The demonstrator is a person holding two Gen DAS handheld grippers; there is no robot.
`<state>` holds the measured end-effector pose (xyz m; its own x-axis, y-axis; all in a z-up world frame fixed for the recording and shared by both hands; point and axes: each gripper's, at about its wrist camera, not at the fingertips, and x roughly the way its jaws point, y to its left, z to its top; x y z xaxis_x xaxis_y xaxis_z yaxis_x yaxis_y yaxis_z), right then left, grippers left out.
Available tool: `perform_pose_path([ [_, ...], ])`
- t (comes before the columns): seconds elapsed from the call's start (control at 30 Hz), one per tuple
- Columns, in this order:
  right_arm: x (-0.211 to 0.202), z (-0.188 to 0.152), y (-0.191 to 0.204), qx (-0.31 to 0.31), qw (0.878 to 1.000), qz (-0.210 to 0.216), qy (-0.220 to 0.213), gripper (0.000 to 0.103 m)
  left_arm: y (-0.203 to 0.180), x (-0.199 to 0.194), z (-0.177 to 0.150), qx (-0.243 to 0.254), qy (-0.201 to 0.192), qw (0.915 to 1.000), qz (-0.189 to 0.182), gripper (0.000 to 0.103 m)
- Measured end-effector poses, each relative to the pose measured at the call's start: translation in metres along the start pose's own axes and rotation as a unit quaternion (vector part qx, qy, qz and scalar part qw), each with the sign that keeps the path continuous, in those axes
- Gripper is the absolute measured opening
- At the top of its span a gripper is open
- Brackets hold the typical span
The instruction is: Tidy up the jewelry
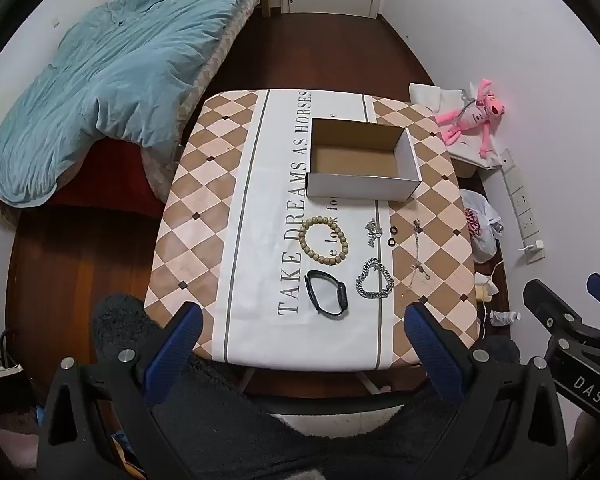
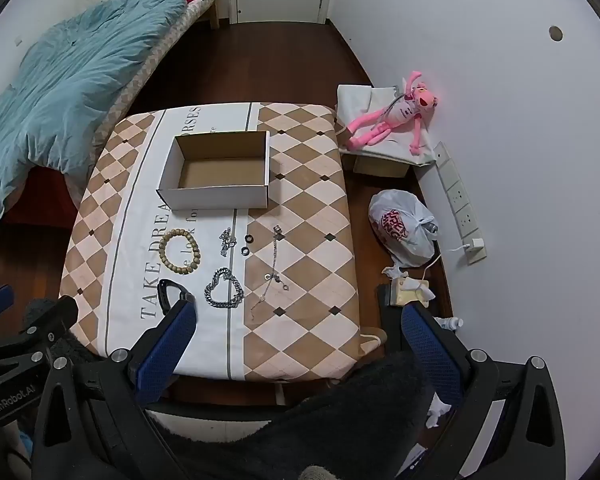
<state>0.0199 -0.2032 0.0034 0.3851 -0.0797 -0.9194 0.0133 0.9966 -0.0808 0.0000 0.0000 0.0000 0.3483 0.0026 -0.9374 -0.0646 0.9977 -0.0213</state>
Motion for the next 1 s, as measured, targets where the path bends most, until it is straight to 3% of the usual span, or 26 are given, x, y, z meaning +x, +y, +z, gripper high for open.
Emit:
perform_pose_path([
  [1.0, -0.001, 0.005, -0.001, -0.002, 1.000, -0.007, -0.003, 0.103, -0.005, -0.007, 0.007, 0.002, -0.003, 1.0000, -0.001, 0.103],
])
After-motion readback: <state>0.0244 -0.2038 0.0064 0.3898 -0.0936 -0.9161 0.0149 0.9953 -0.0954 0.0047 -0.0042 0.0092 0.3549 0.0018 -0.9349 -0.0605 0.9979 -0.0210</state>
